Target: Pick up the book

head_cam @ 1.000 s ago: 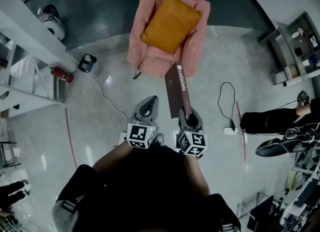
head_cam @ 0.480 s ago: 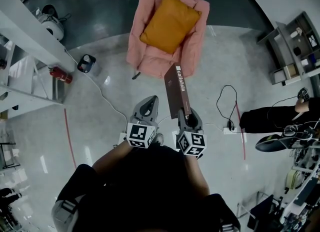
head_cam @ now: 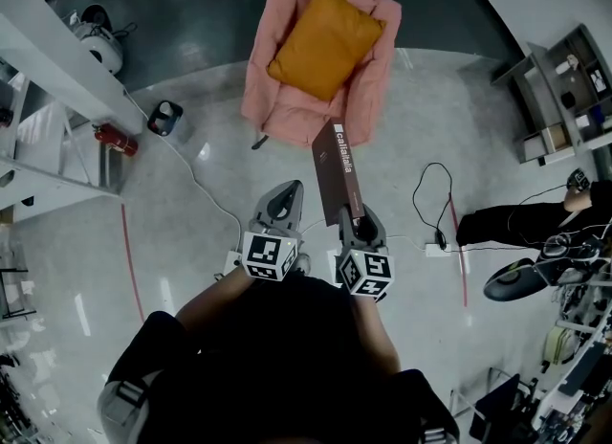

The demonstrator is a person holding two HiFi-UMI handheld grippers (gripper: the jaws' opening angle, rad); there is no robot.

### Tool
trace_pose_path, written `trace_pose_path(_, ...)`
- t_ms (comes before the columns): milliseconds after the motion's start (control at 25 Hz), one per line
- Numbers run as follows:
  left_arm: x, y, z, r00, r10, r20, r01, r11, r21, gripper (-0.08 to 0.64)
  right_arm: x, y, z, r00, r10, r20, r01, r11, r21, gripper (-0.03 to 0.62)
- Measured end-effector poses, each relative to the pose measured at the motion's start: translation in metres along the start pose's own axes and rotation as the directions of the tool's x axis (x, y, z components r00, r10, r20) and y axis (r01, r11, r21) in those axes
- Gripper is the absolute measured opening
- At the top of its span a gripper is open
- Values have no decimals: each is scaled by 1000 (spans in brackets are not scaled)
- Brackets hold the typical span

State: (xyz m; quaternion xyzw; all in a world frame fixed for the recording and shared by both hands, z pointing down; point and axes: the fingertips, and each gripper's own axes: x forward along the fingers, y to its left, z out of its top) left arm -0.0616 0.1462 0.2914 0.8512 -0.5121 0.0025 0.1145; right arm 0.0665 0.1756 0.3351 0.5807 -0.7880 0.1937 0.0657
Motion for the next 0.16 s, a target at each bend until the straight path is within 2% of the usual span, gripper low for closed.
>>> trace_pose_path(160,-1,0,-1,1000,1,0,-1,1000,-4,3,-1,0,0,1000,4,0,-4,1000,-4,146)
